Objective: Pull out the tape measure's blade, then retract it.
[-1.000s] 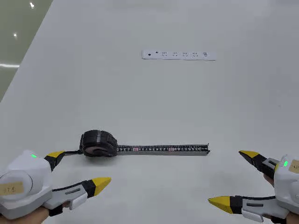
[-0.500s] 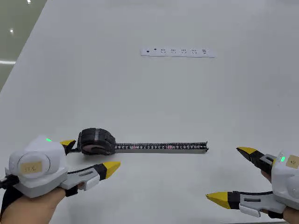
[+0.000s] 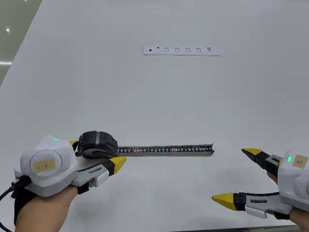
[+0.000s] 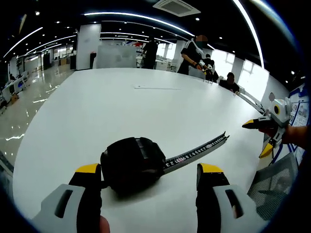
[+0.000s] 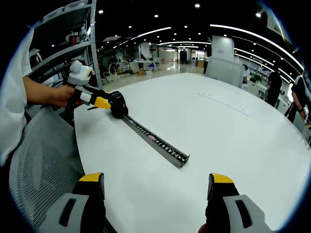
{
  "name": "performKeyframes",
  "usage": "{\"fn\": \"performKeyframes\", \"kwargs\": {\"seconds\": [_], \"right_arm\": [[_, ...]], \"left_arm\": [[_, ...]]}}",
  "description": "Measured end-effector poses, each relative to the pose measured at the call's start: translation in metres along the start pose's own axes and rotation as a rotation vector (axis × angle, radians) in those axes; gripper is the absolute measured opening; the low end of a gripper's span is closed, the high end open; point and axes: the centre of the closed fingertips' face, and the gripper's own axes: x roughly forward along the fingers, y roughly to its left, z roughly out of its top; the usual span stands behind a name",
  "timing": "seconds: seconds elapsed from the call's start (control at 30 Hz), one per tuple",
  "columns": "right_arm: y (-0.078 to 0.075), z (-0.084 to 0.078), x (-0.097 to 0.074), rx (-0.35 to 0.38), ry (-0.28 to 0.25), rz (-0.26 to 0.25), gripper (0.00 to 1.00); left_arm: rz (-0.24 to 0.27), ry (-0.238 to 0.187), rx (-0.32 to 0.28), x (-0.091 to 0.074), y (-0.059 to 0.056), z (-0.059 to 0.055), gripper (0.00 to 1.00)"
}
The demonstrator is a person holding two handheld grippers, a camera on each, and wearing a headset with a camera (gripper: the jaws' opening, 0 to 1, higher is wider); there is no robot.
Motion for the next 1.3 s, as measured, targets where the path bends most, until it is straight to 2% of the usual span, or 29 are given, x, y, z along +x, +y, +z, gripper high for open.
{"fn": "performKeyframes", "kwargs": {"seconds": [0.33,0.4,0.5,0.7,0.77,0.97,1.17,1.3], "right_arm": [[-0.009,0.001,0.007,-0.037,0.018,0.02,0.75],[-0.01,0.002,0.009,-0.052,0.021,0.029,0.71],[-0.012,0.003,0.012,-0.07,0.026,0.04,0.66],[-0.016,0.003,0.018,-0.085,0.041,0.055,0.64],[-0.017,0.002,0.02,-0.088,0.044,0.059,0.64],[-0.018,0.002,0.025,-0.094,0.05,0.068,0.64],[-0.022,0.002,0.03,-0.103,0.057,0.079,0.63],[-0.026,0.005,0.033,-0.107,0.055,0.083,0.61]], "left_arm": [[0.106,-0.004,-0.039,0.007,0.007,0.001,0.71],[0.113,-0.016,-0.066,0.007,0.008,0.002,0.7],[0.131,-0.011,-0.055,0.009,0.009,0.001,0.7],[0.173,-0.024,-0.081,0.01,0.013,0.002,0.67],[0.185,-0.041,-0.121,0.01,0.014,0.003,0.66],[0.22,-0.028,-0.101,0.012,0.018,0.001,0.62],[0.245,-0.025,-0.119,0.015,0.021,-0.001,0.61],[0.259,-0.017,-0.11,0.016,0.023,-0.003,0.58]]}}
